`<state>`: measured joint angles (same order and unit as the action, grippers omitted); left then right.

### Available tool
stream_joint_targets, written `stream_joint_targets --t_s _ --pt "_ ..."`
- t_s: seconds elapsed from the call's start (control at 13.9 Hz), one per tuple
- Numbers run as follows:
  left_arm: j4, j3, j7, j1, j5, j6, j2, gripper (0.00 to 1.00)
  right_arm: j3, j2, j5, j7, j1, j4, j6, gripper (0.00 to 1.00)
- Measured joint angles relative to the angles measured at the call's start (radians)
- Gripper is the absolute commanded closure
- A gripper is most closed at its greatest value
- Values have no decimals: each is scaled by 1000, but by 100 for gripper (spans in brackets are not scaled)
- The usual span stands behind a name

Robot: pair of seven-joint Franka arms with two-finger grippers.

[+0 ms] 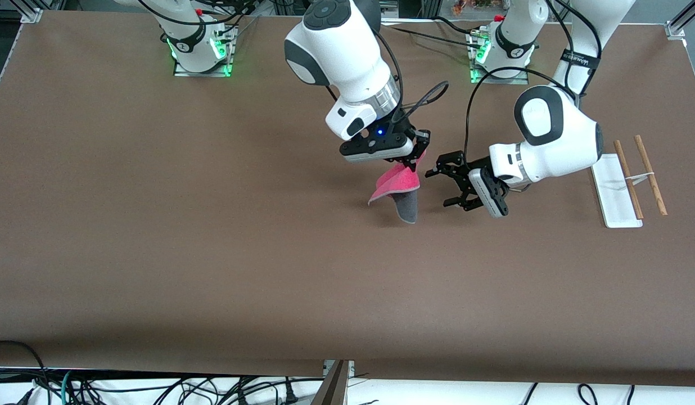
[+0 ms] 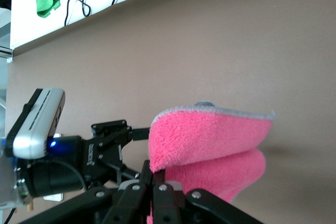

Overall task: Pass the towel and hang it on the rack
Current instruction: 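Grasp the grey towel end with the left gripper beside the right gripper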

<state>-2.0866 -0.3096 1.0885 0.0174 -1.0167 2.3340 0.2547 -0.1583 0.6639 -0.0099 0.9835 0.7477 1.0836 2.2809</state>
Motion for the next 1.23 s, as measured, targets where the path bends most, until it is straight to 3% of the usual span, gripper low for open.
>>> stream_joint_targets --t_s 0.72,1.08,1.15,1.23 --pt "44 -23 489 -36 -59 175 117 0 0 6 0 12 8 0 5 100" --pt "100 -24 589 -65 -59 234 183 0 1 6 0 12 8 0 5 100" --pt "108 -24 592 -72 -59 240 190 2 1 6 0 12 8 0 6 100" --pt "113 -24 595 -78 -59 243 194 16 1 6 0 12 8 0 6 100"
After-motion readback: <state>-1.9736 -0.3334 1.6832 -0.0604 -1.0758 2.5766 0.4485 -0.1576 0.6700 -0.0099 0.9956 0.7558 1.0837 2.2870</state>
